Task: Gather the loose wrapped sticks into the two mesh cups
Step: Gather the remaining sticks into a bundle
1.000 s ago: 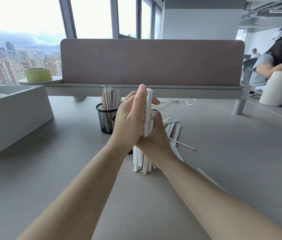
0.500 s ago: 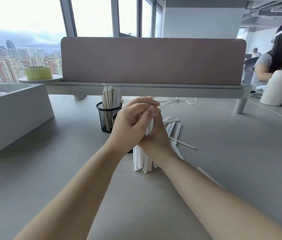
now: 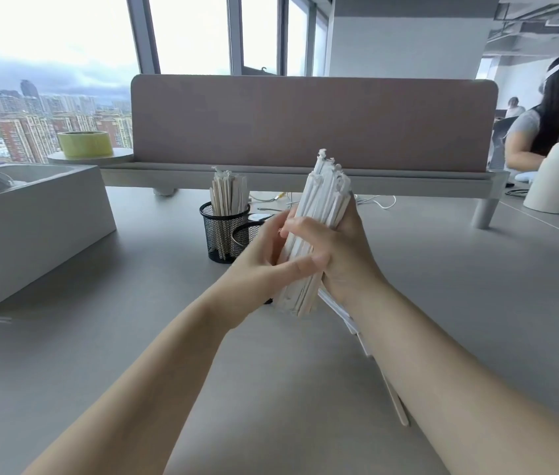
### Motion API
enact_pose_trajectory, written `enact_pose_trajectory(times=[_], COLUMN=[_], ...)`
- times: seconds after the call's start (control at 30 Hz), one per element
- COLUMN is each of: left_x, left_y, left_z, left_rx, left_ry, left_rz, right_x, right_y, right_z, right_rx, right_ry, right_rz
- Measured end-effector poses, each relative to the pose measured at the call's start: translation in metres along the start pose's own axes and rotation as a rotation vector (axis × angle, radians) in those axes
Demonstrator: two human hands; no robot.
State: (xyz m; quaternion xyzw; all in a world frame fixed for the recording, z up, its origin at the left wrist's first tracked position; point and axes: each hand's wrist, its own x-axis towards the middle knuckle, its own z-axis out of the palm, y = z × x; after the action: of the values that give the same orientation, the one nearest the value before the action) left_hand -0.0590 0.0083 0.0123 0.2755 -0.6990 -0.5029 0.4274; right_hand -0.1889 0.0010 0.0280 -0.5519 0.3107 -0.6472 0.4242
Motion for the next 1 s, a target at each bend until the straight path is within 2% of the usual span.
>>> enact_pose_trajectory(times=[0.07,0.17,0.23,0.4,0.7,0.83,0.9,1.0], left_x=[0.0,0.002,0.004,0.009,0.009,0.009,0.005,-0.005], left_y=[-0.003,-0.016,-0.024,-0.044,-0.048,-0.045,-0.034,-0.008], left_z=[0.001,0.003,0.009,0.016,0.019,0.009,-0.001,-0.017], left_rx=[-0.006,0.111,0.207,0.235,0.128,0.214,0.376,0.414], left_ry=[-0.095,-0.064,-0.003,0.118,0.107,0.003,-0.038,0.039], left_rz=[-0.081,-0.178,-0.141,-0.057,-0.022,-0.152,-0.235,-0.241], right_x=[-0.002,-0.006,-0.008,-0.011,-0.016,-0.015,-0.012,-0.007], right_y=[0.003,0.011,0.011,0.013,0.021,0.025,0.026,0.024], right_z=[-0.002,-0.004,-0.005,-0.007,-0.008,-0.008,-0.01,-0.013], right_rx=[-0.054,-0.139,-0.142,-0.179,-0.158,-0.287,-0.316,-0.29], right_ry=[0.0,-0.017,-0.043,-0.075,-0.023,0.029,0.038,0.049], right_rz=[0.016,0.023,0.031,0.05,0.036,-0.006,-0.009,0.006])
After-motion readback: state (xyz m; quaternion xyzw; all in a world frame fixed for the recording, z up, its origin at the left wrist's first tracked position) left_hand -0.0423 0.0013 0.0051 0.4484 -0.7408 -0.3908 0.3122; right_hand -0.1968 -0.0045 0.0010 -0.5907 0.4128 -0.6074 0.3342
